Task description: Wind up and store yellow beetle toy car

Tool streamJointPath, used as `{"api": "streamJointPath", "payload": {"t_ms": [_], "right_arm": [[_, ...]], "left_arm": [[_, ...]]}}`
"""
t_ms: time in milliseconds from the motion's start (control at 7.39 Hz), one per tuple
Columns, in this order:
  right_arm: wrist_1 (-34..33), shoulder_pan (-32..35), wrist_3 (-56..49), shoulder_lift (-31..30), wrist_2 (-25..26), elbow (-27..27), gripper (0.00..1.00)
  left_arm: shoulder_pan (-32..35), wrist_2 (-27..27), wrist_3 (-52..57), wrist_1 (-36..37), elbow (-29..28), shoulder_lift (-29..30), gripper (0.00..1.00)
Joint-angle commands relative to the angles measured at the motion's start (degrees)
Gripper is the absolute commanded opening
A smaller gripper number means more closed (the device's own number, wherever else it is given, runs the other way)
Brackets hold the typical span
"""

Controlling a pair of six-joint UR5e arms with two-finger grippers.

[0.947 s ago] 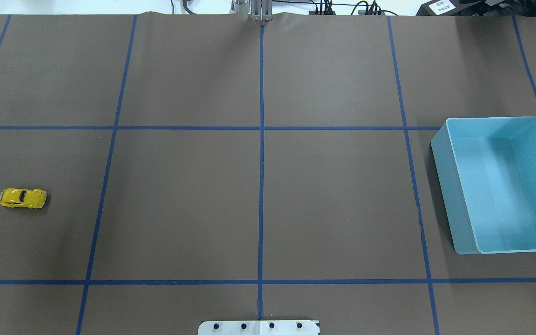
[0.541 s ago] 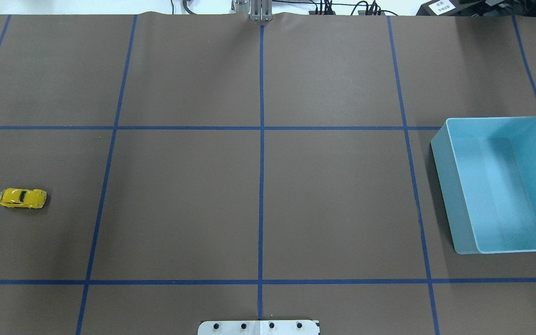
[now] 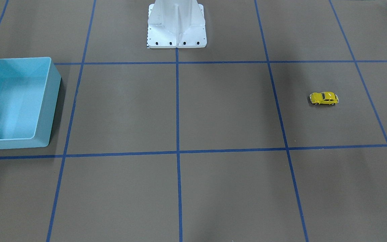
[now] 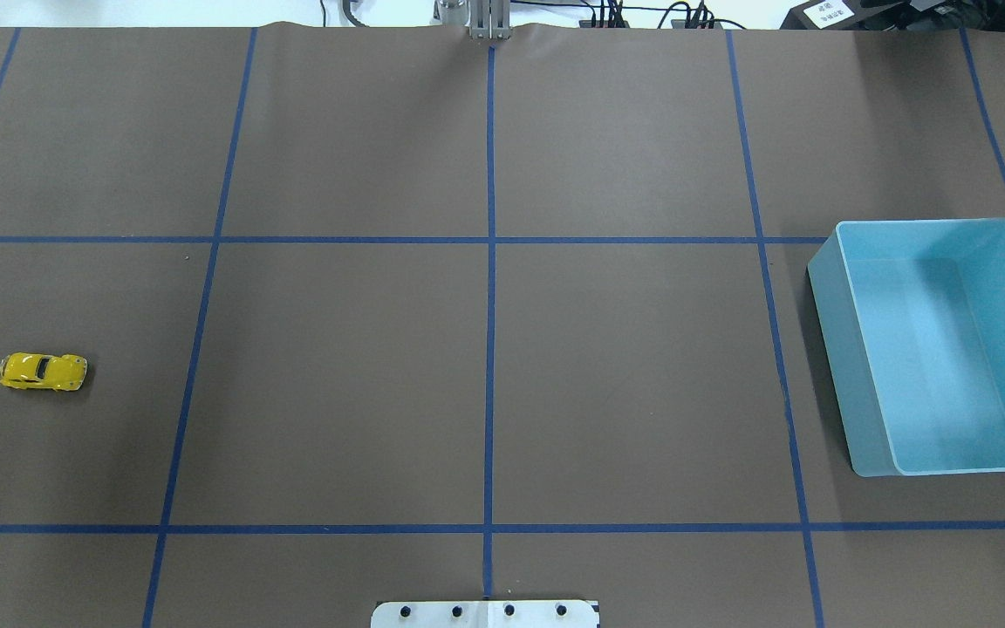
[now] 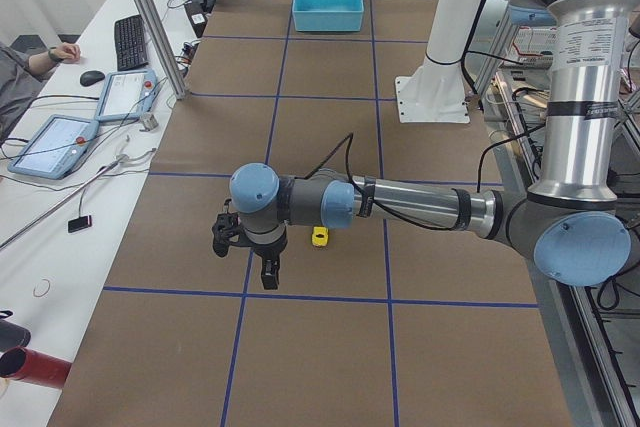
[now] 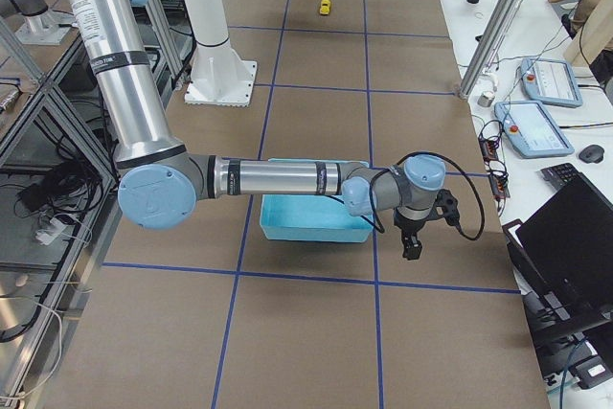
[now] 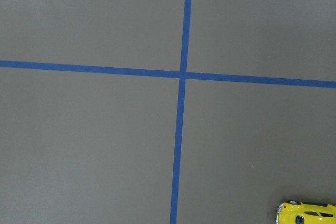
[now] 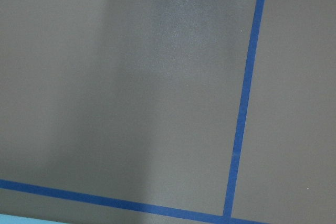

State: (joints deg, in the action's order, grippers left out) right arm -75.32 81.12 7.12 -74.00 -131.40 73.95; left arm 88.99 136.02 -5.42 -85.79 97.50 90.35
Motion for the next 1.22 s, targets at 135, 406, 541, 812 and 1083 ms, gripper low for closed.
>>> {"api": "streamJointPath", "payload": {"t_ms": [135, 406, 541, 812, 1083], "right_arm": [[0.2, 0.0, 0.0, 0.0, 0.0, 0.0, 1.00], [0.2, 0.0, 0.0, 0.1, 0.0, 0.0, 1.00], [0.2, 0.0, 0.0, 0.0, 0.0, 0.0, 1.00], [0.2, 0.0, 0.0, -0.1, 0.0, 0.1, 1.00], [0.2, 0.0, 0.0, -0.1, 0.0, 0.1, 1.00]], "left_arm": [[-3.6, -0.4, 0.1, 0.0, 9.0, 0.7, 1.00], [-13.8, -2.2, 0.1, 0.3, 12.3, 3.9, 1.00], [-18.2, -2.9, 1.6, 0.4, 14.3, 5.9, 1.00], [-22.5, -5.0, 11.2, -2.5, 16.7, 5.9, 1.00], [-29.1, -6.5, 15.1, -4.5, 16.6, 5.9, 1.00]]}}
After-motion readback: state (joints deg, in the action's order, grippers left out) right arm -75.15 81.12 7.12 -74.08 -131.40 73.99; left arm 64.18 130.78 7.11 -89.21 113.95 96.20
